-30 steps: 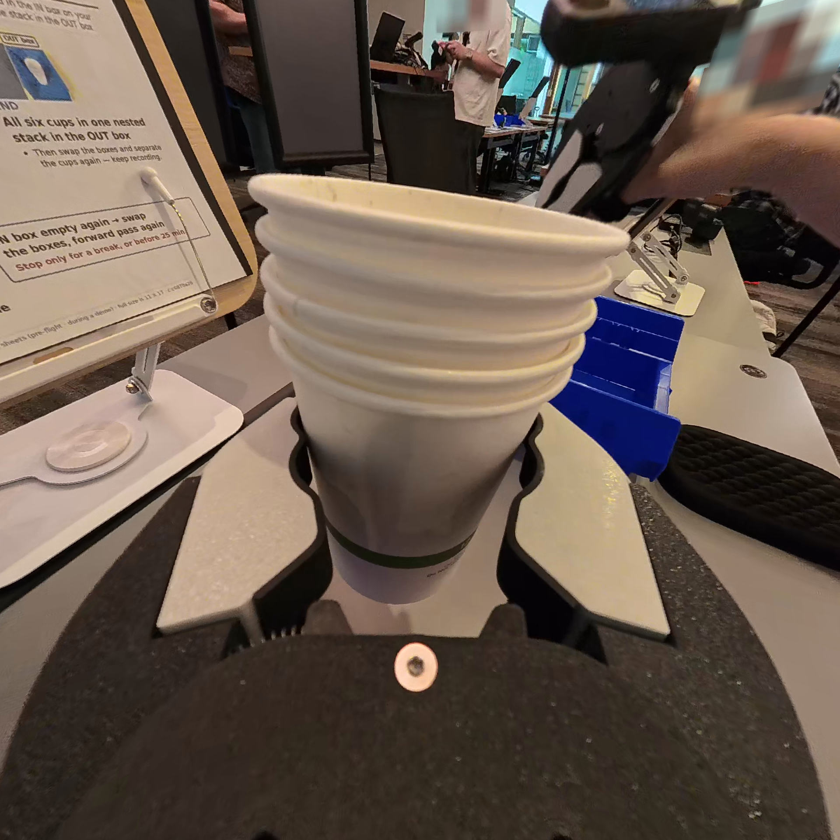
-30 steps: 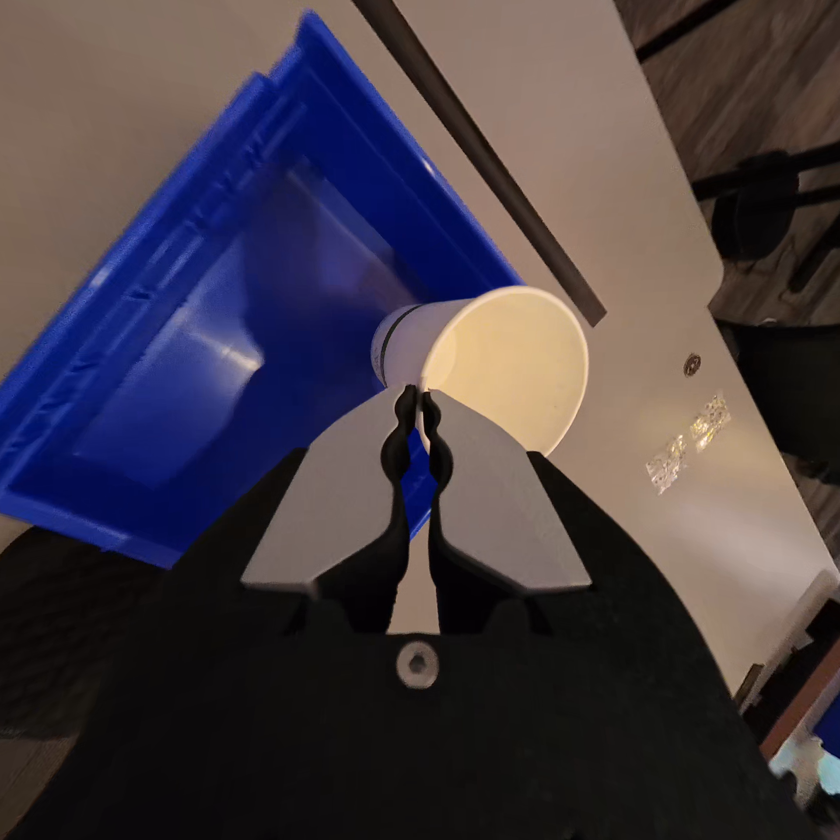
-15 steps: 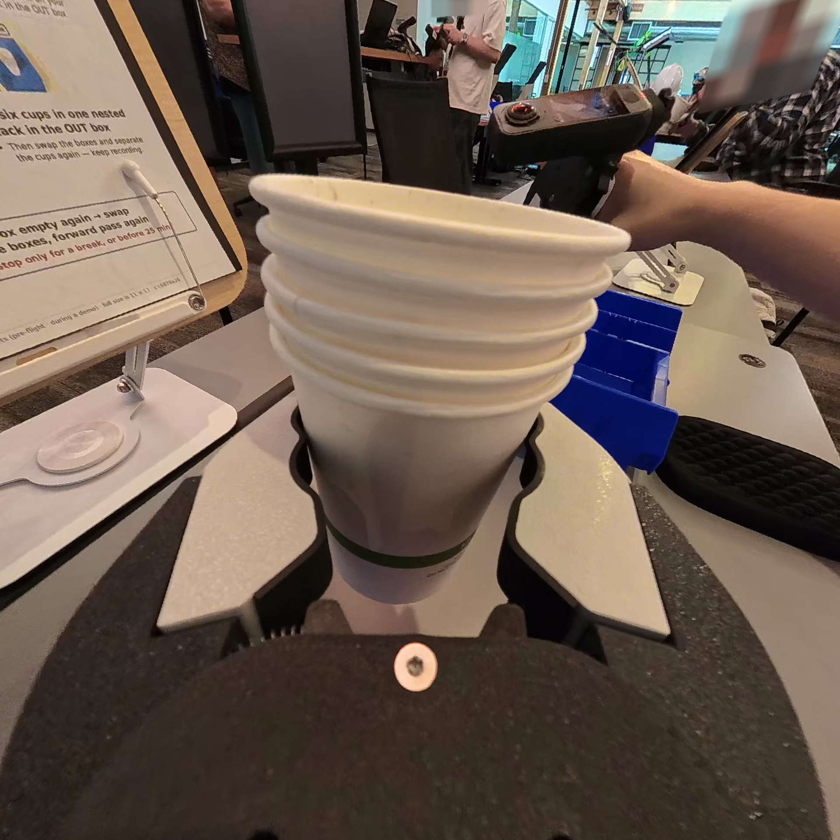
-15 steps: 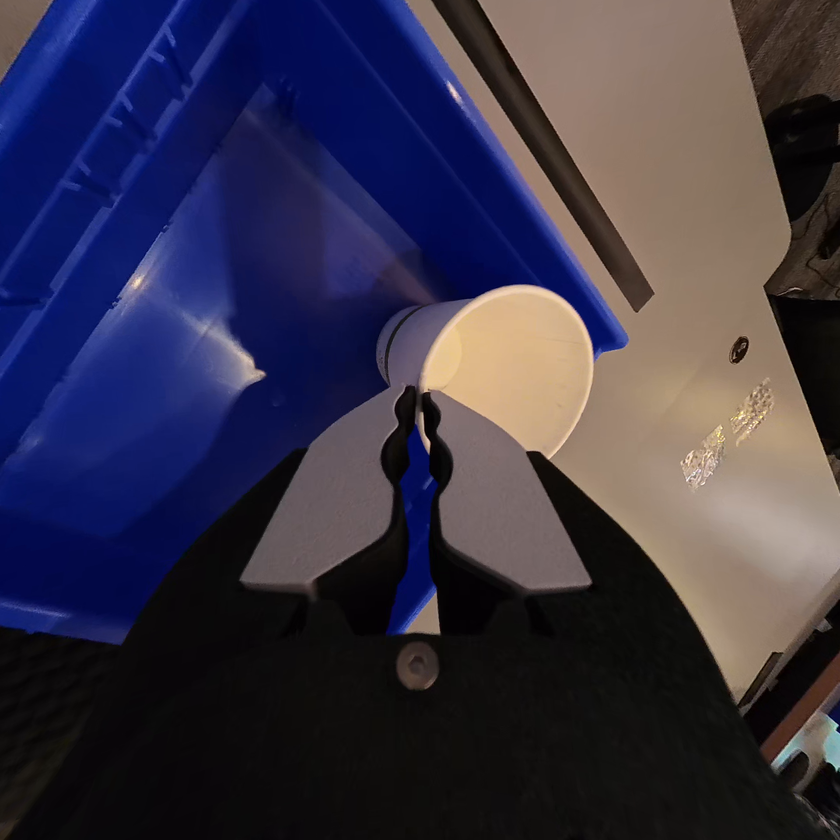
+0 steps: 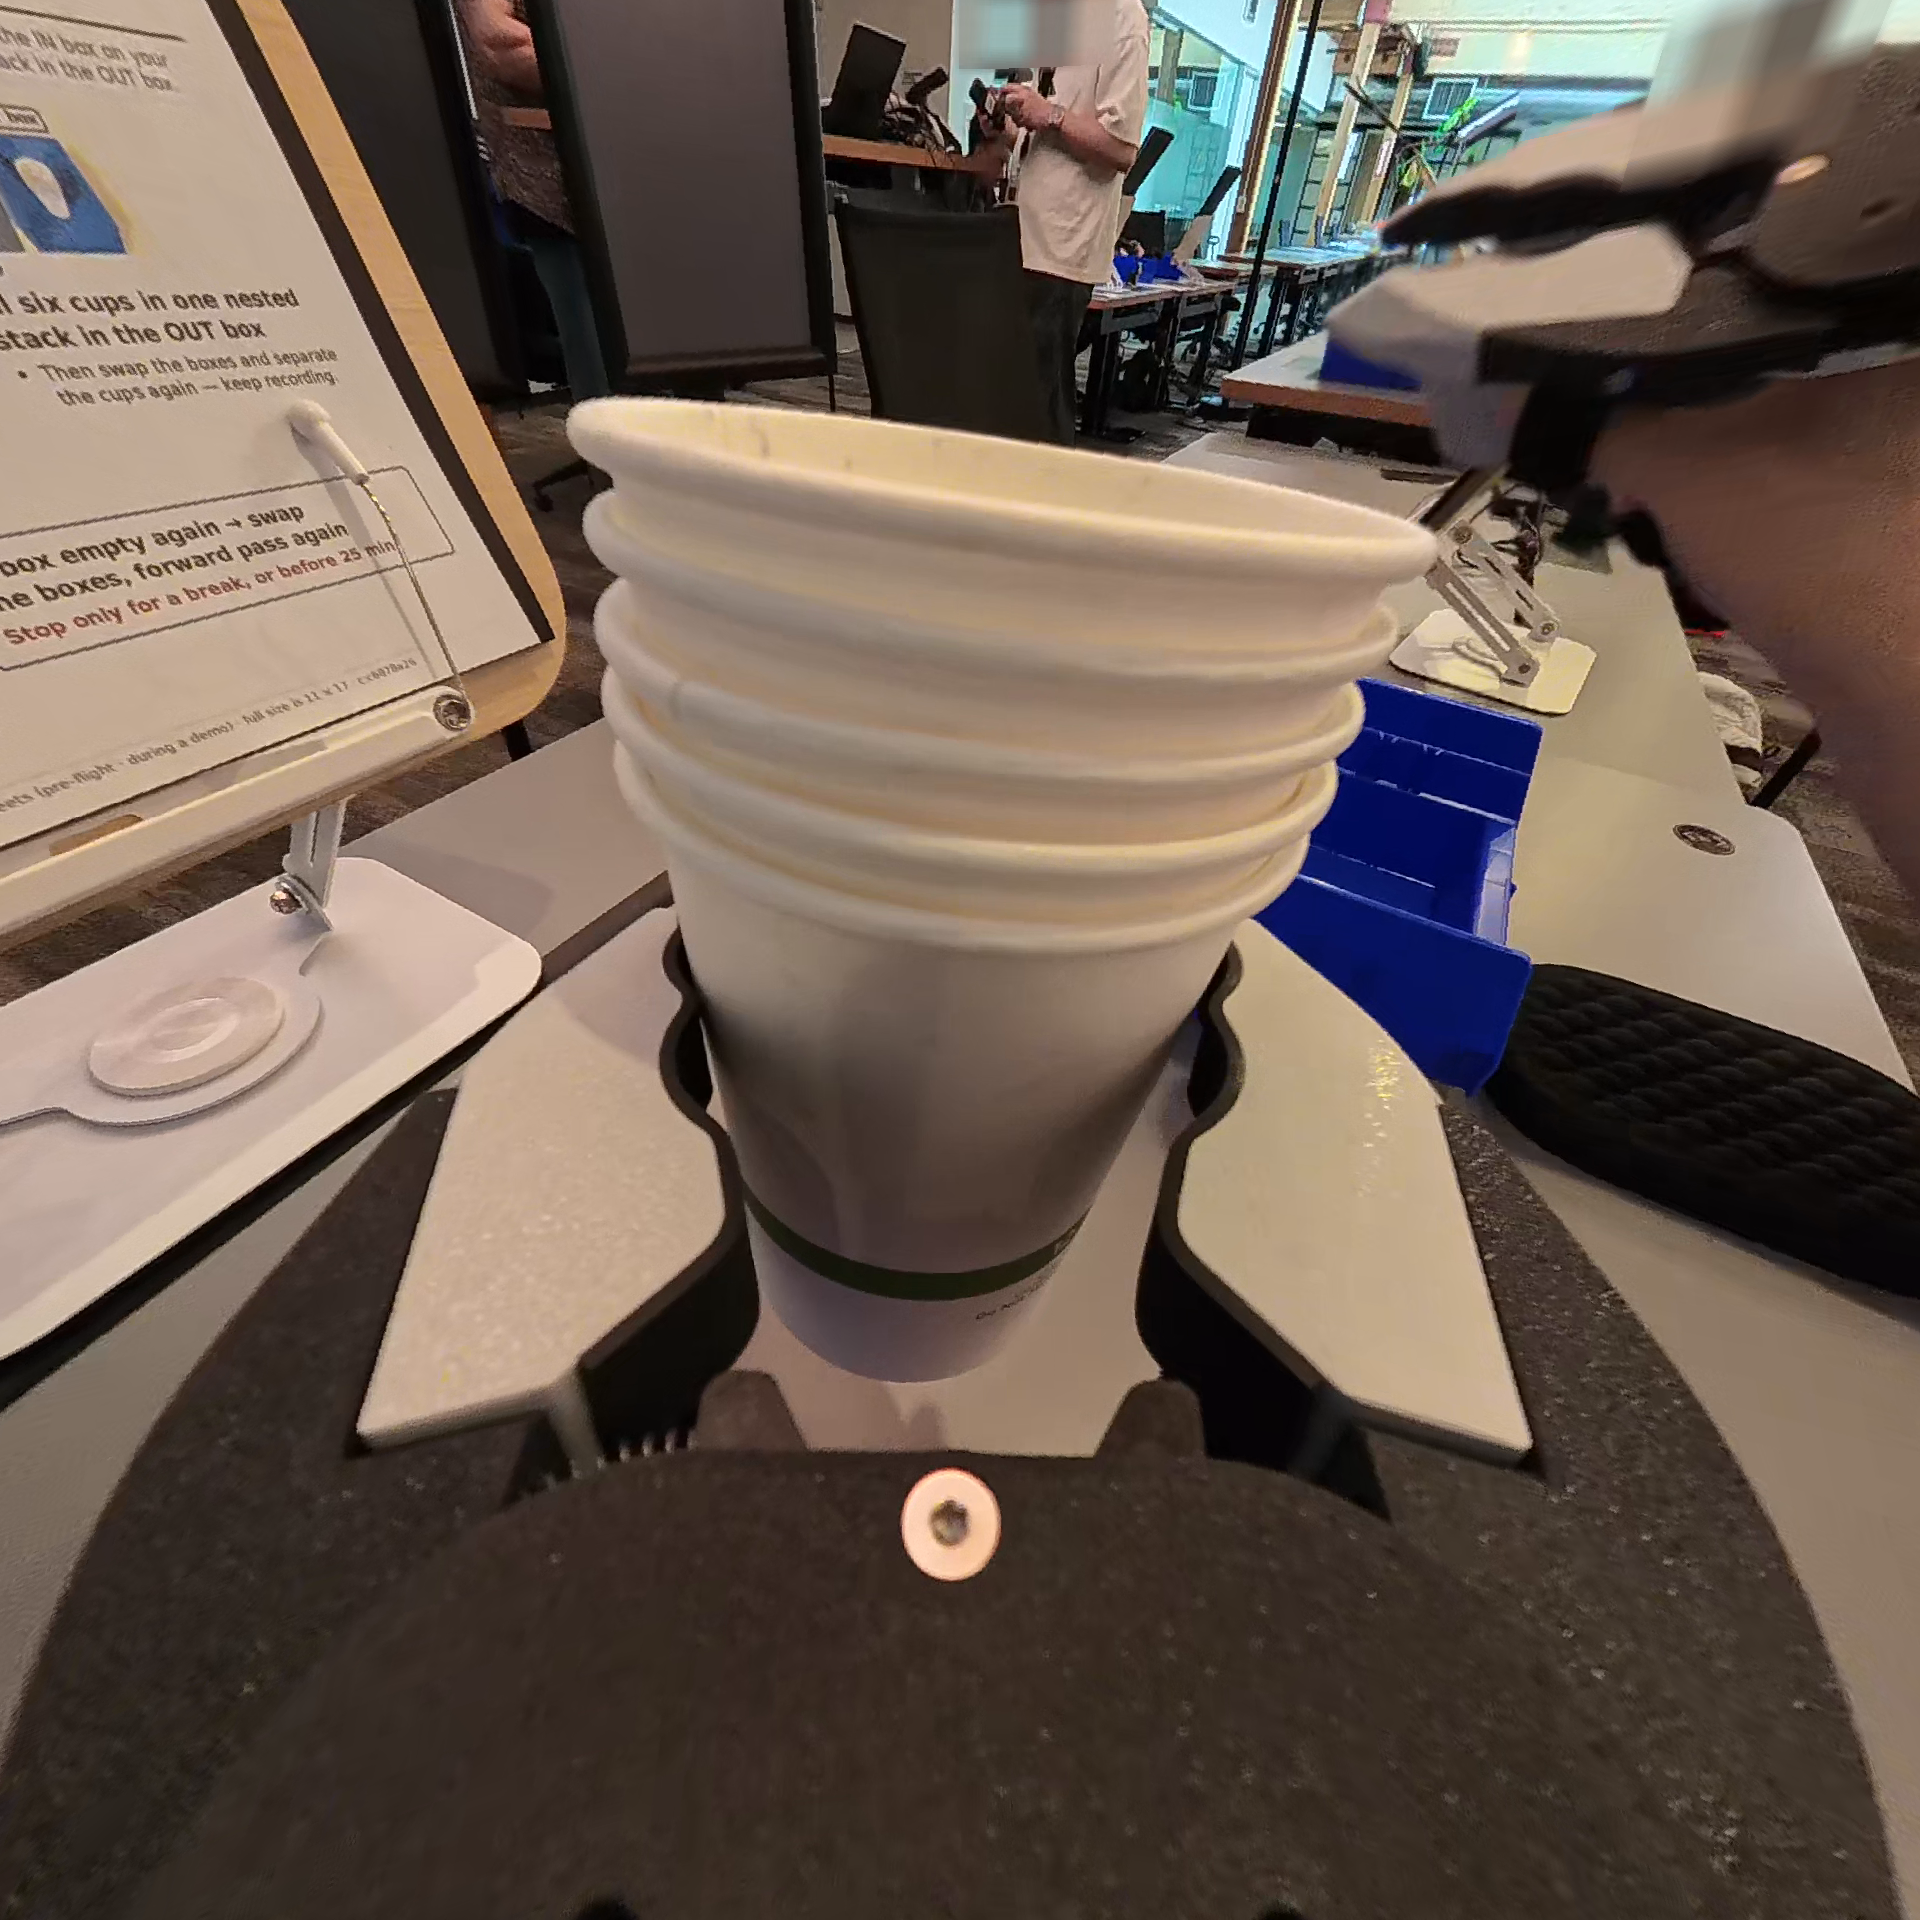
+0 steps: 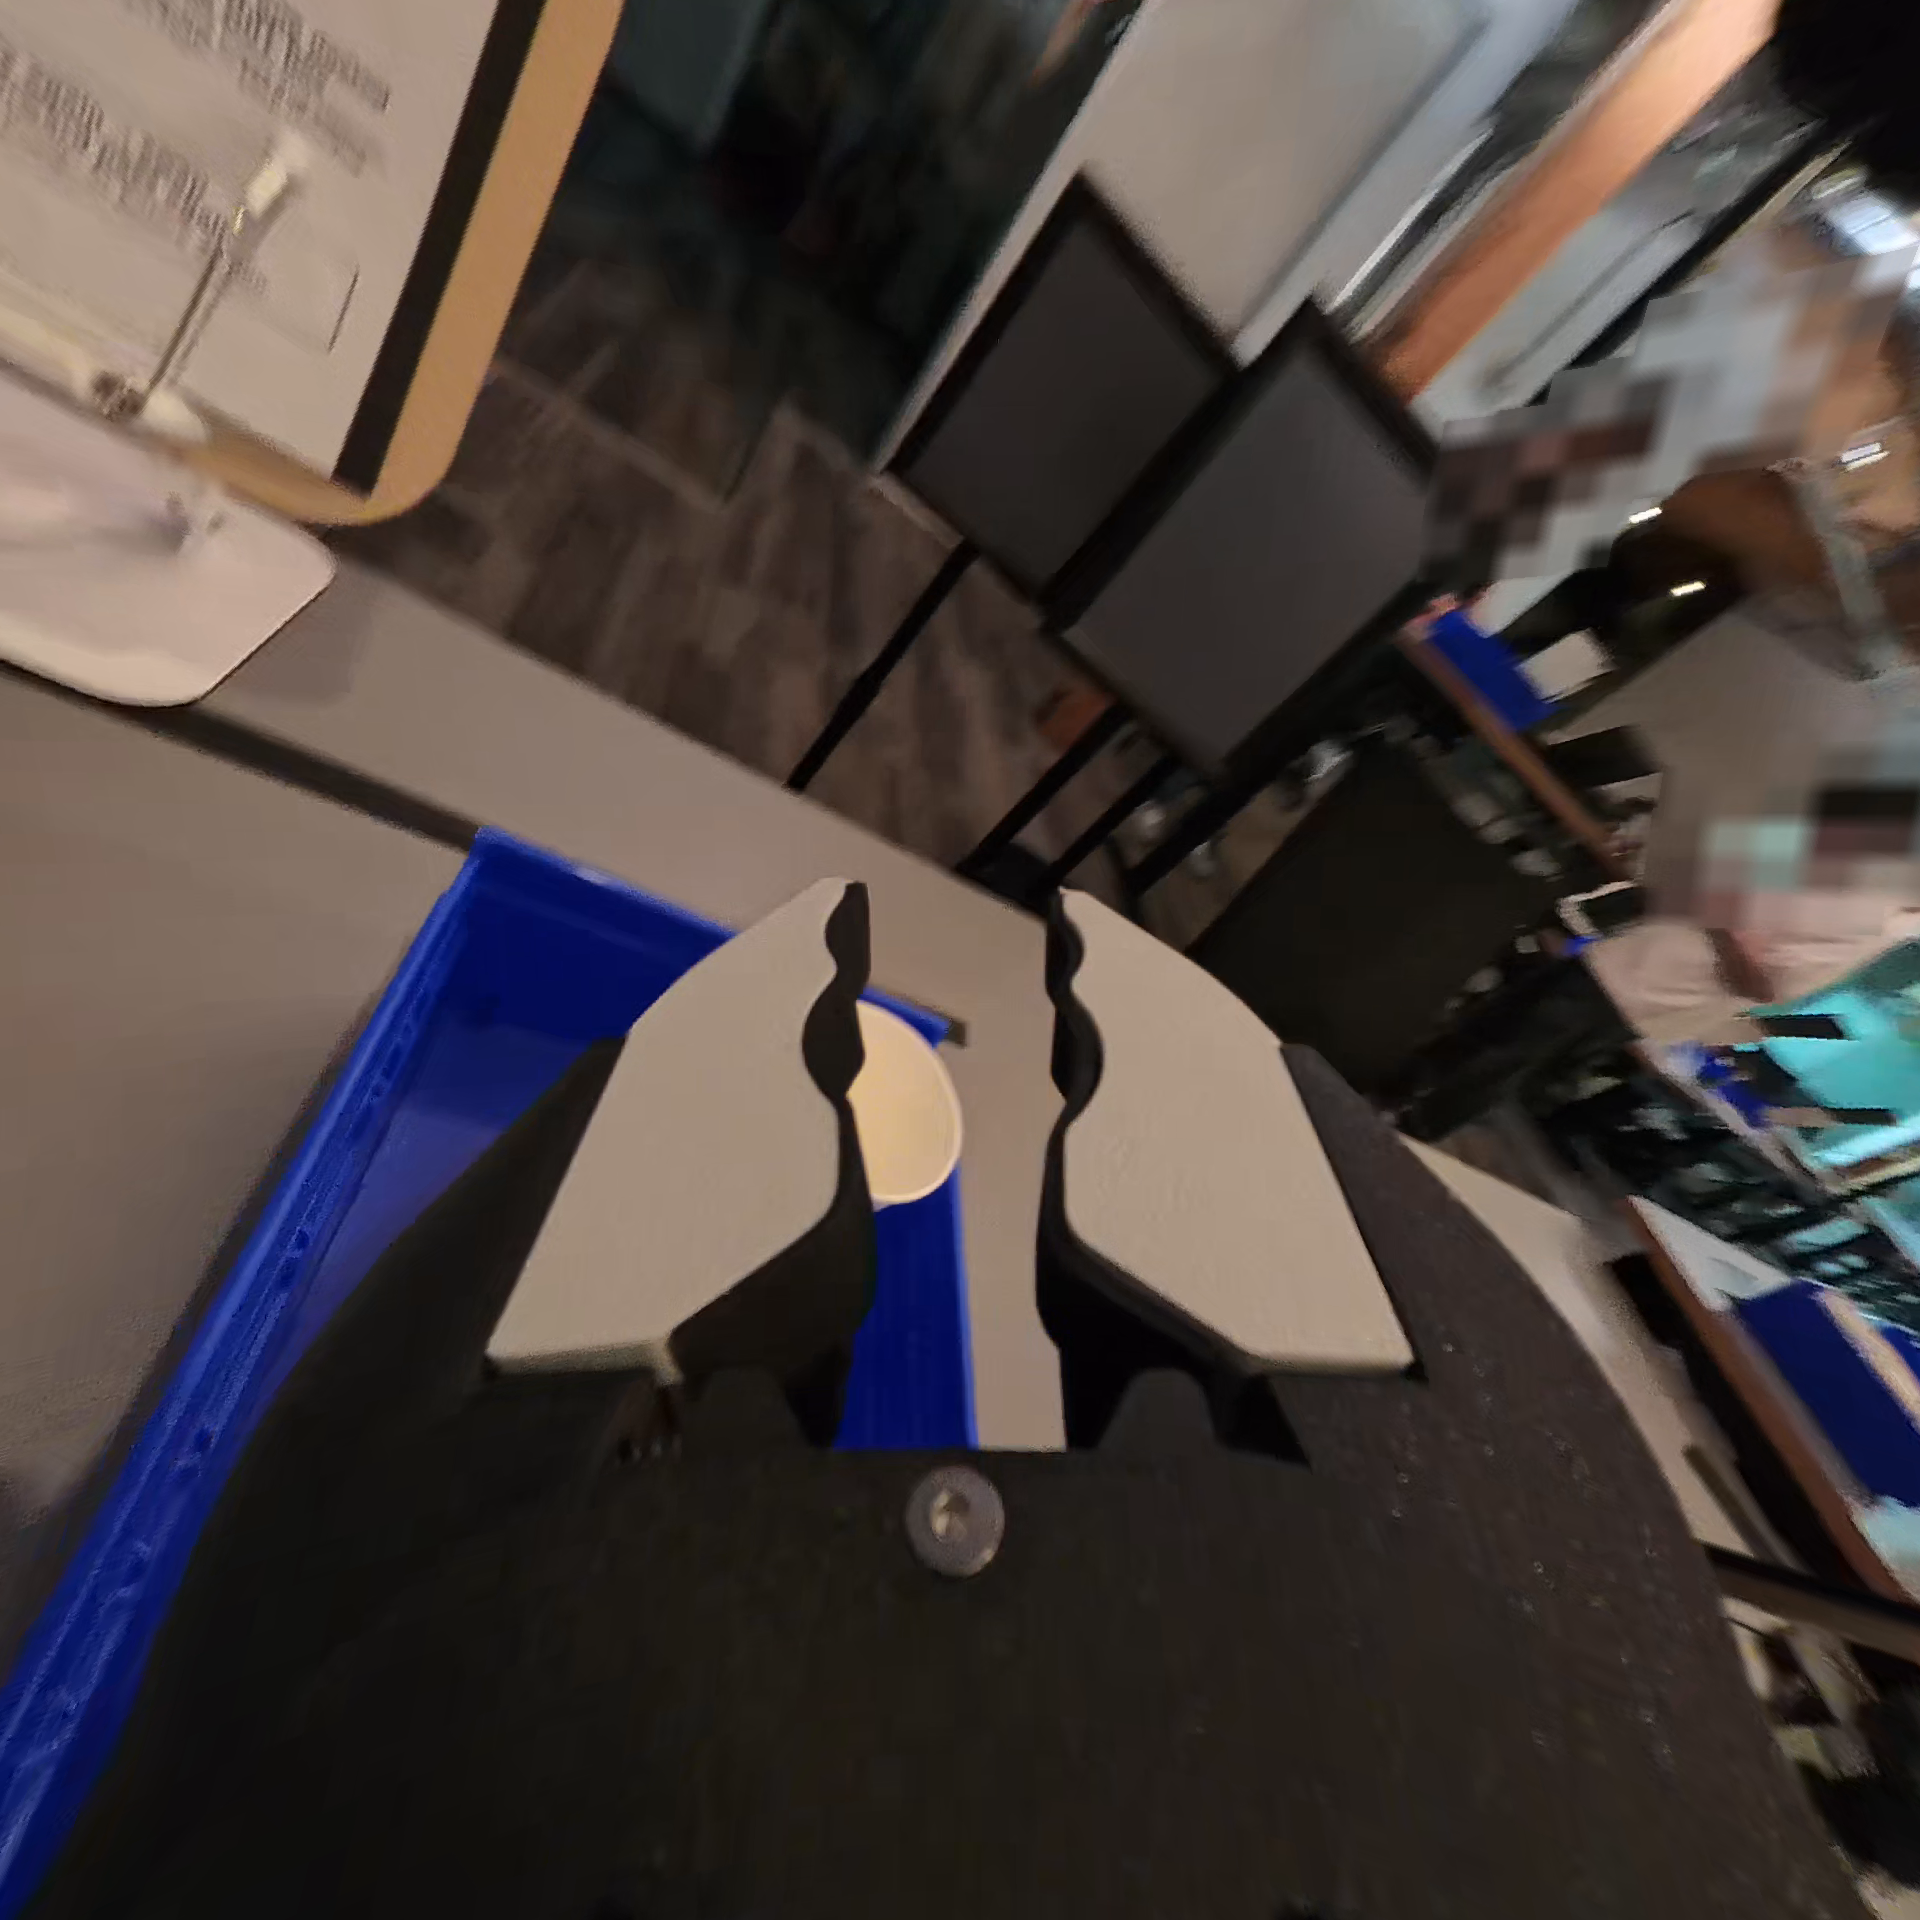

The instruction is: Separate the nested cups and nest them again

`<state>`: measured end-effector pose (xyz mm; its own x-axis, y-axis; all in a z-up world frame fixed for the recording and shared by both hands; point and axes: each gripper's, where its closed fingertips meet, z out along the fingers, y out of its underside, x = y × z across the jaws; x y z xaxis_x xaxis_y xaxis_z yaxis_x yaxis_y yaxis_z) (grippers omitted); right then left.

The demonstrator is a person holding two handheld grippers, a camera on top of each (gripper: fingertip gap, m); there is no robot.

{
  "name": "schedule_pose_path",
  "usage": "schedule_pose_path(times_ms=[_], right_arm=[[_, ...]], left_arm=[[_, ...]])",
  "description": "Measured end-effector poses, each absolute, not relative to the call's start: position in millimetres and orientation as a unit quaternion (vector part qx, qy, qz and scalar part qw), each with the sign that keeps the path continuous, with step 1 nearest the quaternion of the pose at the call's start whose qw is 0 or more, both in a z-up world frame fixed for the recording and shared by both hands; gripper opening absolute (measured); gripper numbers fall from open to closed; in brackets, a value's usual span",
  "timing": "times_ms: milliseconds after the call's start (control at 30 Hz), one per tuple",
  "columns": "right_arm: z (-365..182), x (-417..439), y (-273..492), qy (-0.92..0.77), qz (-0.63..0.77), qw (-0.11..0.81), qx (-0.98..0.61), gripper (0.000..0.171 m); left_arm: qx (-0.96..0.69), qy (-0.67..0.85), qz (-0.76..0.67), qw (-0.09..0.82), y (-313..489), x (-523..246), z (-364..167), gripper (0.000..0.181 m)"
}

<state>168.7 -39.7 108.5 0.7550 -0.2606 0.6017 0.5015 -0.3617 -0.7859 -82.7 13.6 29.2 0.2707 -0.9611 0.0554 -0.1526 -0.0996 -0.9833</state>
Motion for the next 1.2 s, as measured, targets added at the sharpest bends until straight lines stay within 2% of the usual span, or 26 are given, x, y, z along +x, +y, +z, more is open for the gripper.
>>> schedule_pose_path(times_ms=[100,267,333,400,433,500,567,667,800,967,1200], right_arm=[[137.5,141.1,-57.5,-0.075,-0.379,0.594,-0.705,0.032],[151.6,99.9,-58.8,-0.095,-0.380,0.614,-0.685,0.040],[150.3,85.1,-51.3,-0.108,-0.356,0.623,-0.688,0.047],[145.6,66.0,-39.8,-0.133,-0.306,0.631,-0.701,0.064],[143.2,52.1,-34.2,-0.154,-0.271,0.634,-0.708,0.064],[140.8,5.5,-27.9,-0.245,-0.175,0.642,-0.705,0.053],[137.3,-47.0,-33.7,-0.369,-0.089,0.630,-0.678,0.029],[120.9,-89.0,-43.8,-0.498,-0.027,0.557,-0.664,0.019],[99.7,-99.3,-47.9,-0.565,0.015,0.450,-0.692,0.014],[85.5,-92.7,-44.8,-0.593,0.000,0.381,-0.710,0.015],[76.4,-93.1,-47.4,-0.604,-0.003,0.341,-0.721,0.008]], left_arm=[[-0.618,0.451,-0.405,0.500,10.2,-81.2,30.2,0.092],[-0.610,0.455,-0.406,0.505,5.2,-80.9,35.8,0.092],[-0.608,0.455,-0.407,0.508,5.1,-81.9,37.9,0.092],[-0.606,0.454,-0.404,0.513,6.8,-83.8,39.4,0.092],[-0.606,0.454,-0.401,0.515,8.6,-85.1,39.4,0.092],[-0.609,0.456,-0.388,0.520,13.6,-87.7,37.1,0.092],[-0.612,0.463,-0.374,0.520,17.7,-89.2,32.1,0.092],[-0.610,0.476,-0.373,0.512,16.2,-86.8,26.0,0.092],[-0.606,0.497,-0.356,0.510,12.0,-83.1,20.7,0.092],[-0.600,0.507,-0.352,0.509,5.8,-78.6,19.6,0.092],[-0.596,0.509,-0.350,0.513,3.3,-77.4,21.6,0.092]])
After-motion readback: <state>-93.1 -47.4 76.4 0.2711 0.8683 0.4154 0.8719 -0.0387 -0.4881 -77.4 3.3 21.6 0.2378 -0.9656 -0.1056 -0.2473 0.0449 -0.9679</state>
